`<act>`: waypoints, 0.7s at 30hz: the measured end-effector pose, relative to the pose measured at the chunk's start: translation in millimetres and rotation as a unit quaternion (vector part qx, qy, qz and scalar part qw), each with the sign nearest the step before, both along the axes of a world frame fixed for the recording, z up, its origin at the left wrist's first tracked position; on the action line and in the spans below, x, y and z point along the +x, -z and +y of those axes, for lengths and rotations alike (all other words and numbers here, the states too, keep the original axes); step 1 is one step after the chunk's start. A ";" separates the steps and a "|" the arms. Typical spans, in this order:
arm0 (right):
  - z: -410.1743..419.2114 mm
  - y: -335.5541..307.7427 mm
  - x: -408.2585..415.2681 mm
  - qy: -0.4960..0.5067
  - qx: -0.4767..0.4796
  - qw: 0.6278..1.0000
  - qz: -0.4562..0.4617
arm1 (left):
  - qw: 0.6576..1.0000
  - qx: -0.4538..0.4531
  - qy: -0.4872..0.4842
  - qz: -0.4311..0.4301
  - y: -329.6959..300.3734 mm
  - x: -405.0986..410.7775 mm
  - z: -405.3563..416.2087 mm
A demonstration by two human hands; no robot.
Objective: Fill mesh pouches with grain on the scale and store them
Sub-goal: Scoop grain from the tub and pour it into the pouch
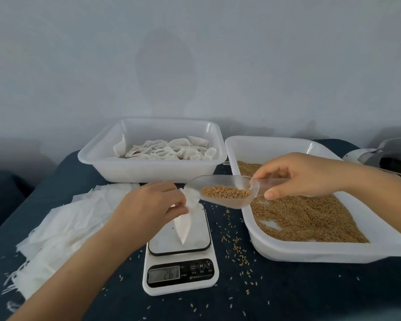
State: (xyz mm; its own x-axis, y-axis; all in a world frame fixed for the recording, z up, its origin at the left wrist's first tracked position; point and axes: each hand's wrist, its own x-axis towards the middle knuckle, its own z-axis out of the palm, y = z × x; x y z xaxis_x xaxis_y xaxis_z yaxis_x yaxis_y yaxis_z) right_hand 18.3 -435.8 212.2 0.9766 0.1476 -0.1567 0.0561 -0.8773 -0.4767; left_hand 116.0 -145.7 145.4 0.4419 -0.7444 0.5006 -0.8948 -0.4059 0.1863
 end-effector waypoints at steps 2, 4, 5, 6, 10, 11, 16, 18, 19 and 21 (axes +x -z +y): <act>3.7 -3.7 4.0 -0.009 -0.021 1.000 0.006 | 1.000 0.016 0.019 0.004 -0.5 1.6 1.7; 6.4 -9.4 7.5 -0.019 -0.045 0.999 0.007 | 0.999 0.029 0.032 0.006 -0.4 3.2 2.3; 7.5 -12.9 8.9 -0.025 -0.059 0.998 0.008 | 0.999 0.033 0.034 0.010 -0.3 3.7 2.3; 8.2 -16.7 10.0 -0.029 -0.070 0.997 0.009 | 0.999 0.035 0.035 0.014 -0.1 4.3 2.2; 11.5 -30.5 13.5 -0.036 -0.115 0.993 0.017 | 0.998 0.037 0.037 0.034 0.5 4.6 2.0; 13.0 -33.0 14.9 -0.038 -0.125 0.991 0.023 | 0.998 0.038 0.039 0.035 0.4 4.4 1.3; 26.5 -47.8 20.5 -0.062 -0.197 0.978 0.035 | 0.997 0.047 0.040 0.048 1.2 5.3 -4.4; 33.3 -54.0 23.0 -0.071 -0.223 0.972 0.040 | 0.996 0.053 0.037 0.054 2.4 5.0 -5.8; 36.6 -56.9 24.4 -0.073 -0.234 0.969 0.040 | 0.996 0.055 0.037 0.055 3.0 4.4 -6.6; 42.8 -62.7 27.9 -0.075 -0.256 0.963 0.037 | 0.996 0.054 0.036 0.062 4.0 3.2 -7.8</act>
